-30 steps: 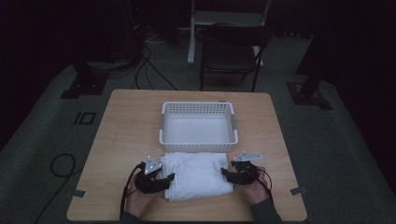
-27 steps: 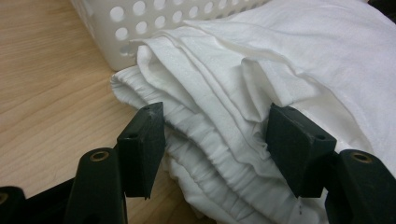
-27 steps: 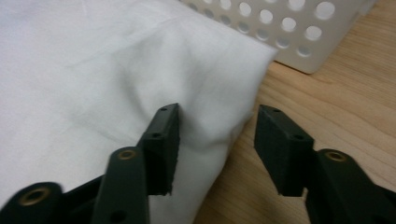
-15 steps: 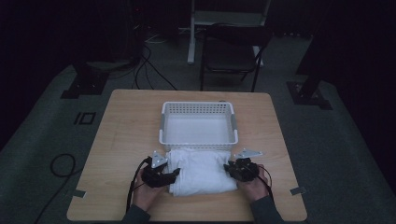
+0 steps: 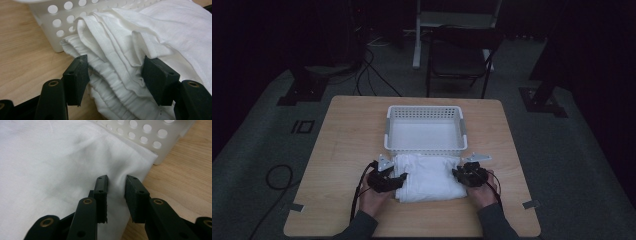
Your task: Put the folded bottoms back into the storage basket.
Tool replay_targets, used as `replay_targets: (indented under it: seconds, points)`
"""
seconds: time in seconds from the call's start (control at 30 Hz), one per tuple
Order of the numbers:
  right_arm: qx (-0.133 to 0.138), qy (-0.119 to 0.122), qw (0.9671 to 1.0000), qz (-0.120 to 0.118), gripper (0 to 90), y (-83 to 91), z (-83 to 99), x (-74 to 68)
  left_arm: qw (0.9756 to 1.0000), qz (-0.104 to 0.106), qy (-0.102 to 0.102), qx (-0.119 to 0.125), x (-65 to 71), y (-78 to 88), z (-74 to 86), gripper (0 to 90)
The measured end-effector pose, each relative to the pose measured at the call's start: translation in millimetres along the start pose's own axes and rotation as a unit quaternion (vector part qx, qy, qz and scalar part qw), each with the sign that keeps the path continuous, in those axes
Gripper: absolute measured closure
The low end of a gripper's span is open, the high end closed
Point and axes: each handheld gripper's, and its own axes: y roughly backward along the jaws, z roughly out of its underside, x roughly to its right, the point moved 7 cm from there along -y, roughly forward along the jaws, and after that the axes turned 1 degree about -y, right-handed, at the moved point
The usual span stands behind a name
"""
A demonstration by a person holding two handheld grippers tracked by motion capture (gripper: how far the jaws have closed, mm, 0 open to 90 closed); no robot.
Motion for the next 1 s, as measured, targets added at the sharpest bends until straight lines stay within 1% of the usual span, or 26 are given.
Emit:
replay_targets:
  seconds: [0.1, 0.17, 0.23, 0.3, 0.43, 0.53, 0.6, 0.67, 0.73, 0.77, 0.83, 0.87, 0.93, 0.97, 1.0]
  points:
    - [0.000, -0.001, 1.0000, 0.002, 69.8, -1.3, -0.8, 1.0, 1.0000, -0.002, 0.008, 0.002, -3.5, -3.0, -3.2, 37.5]
    - [0.001, -0.002, 1.0000, 0.005, 66.9, -1.1, -0.9, 1.8, 0.9999, 0.001, 0.012, 0.004, -4.5, -1.6, -5.7, 37.2]
    - [0.002, -0.002, 1.0000, 0.009, 63.2, -0.4, -0.7, 3.0, 0.9998, -0.004, 0.017, 0.008, -5.6, 2.1, -9.8, 34.0]
    - [0.003, -0.007, 0.9999, 0.012, 59.2, 0.1, -0.1, 4.5, 0.9996, -0.007, 0.023, 0.017, -6.3, 6.0, -15.6, 27.4]
    - [0.006, -0.018, 0.9997, 0.017, 52.8, 1.7, 0.4, 7.3, 0.9987, 0.006, 0.033, 0.038, -1.9, 13.1, -29.1, 19.3]
    - [0.007, -0.021, 0.9996, 0.020, 50.4, 2.3, 0.9, 8.2, 0.9978, 0.026, 0.040, 0.046, 4.5, 15.9, -36.6, 16.1]
    - [0.006, -0.022, 0.9995, 0.021, 49.7, 2.4, 1.5, 8.0, 0.9974, 0.036, 0.041, 0.048, 9.4, 16.1, -38.6, 14.4]
    - [0.006, -0.022, 0.9995, 0.021, 49.3, 2.9, 1.8, 7.6, 0.9978, 0.036, 0.037, 0.043, 13.1, 13.4, -37.4, 12.5]
    - [0.006, -0.021, 0.9995, 0.022, 48.5, 3.5, 1.8, 7.7, 0.9985, 0.028, 0.035, 0.033, 13.8, 7.6, -33.4, 10.2]
    - [0.007, -0.022, 0.9995, 0.022, 48.1, 4.0, 1.9, 7.7, 0.9988, 0.022, 0.034, 0.027, 12.6, 4.4, -30.4, 9.8]
    - [0.008, -0.022, 0.9995, 0.022, 47.1, 5.2, 2.1, 7.9, 0.9989, 0.017, 0.041, 0.014, 9.5, -1.9, -23.7, 9.5]
    - [0.009, -0.021, 0.9995, 0.022, 46.4, 6.1, 2.3, 8.1, 0.9990, 0.011, 0.042, 0.008, 7.7, -5.0, -20.3, 9.5]
    - [0.012, -0.024, 0.9994, 0.022, 44.1, 8.1, 2.1, 8.2, 0.9993, 0.004, 0.036, -0.007, 5.0, -11.6, -12.8, 8.4]
    - [0.013, -0.024, 0.9994, 0.021, 42.4, 9.3, 1.7, 8.3, 0.9995, 0.002, 0.031, -0.010, 3.9, -14.5, -9.5, 7.0]
    - [0.016, -0.025, 0.9993, 0.022, 40.4, 10.6, 1.1, 7.9, 0.9995, 0.001, 0.029, -0.013, 2.9, -17.1, -7.0, 6.4]
